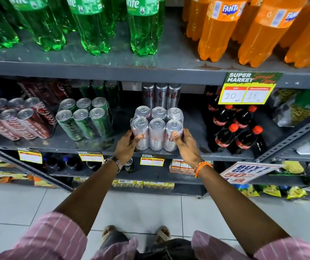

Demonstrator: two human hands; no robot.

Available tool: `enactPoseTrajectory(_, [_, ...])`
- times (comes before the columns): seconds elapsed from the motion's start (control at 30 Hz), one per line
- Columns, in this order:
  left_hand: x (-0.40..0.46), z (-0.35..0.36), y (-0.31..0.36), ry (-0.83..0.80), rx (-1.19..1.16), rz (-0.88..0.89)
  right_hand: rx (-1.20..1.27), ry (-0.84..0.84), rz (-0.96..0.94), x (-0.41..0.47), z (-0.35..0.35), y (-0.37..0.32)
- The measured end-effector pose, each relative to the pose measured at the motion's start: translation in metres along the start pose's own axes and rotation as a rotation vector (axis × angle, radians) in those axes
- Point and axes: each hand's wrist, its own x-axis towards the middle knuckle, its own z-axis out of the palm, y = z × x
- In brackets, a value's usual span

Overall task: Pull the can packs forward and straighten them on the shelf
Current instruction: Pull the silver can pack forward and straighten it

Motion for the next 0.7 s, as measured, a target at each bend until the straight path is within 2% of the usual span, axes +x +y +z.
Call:
enactPoseTrajectory(0.33, [0.001, -0.006, 0.002, -0.06, 0.034, -0.018, 0.06, 0.015, 0.017, -0.002, 0.002, 0.0])
enactPoseTrajectory(0.4, [0.0, -0.014, 0.002, -0.084, 0.058, -0.024, 0.086, 0.075, 0.004, -0.008, 0.007, -0.002])
enactPoseTrajectory(0.43, [-0.002, -0.021, 0.001, -0.071, 0.047, -0.027, 0.023, 0.164, -0.043, -0.012, 0.01, -0.002])
enactPoseTrajectory(0.5, [-0.006, -0.04, -0.004, 0.054, 0.02, -0.029, -0.162, 0.403, -0.215, -0.021, 0.02, -0.006])
enactPoseTrajectory(0.57, [-0.009, -0.068, -0.012, 0.307, 0.069, -0.018, -0.229, 0.563, -0.393, -0.025, 0.037, -0.023])
enactPoseTrajectory(0.63, [-0.009, -0.101, -0.022, 0.547, 0.149, -0.046, -0.251, 0.579, -0.483, -0.023, 0.061, -0.046])
enactPoseTrajectory(0.7, [-0.004, -0.129, -0.033, 0.683, 0.186, -0.122, -0.25, 0.541, -0.536, -0.019, 0.088, -0.072])
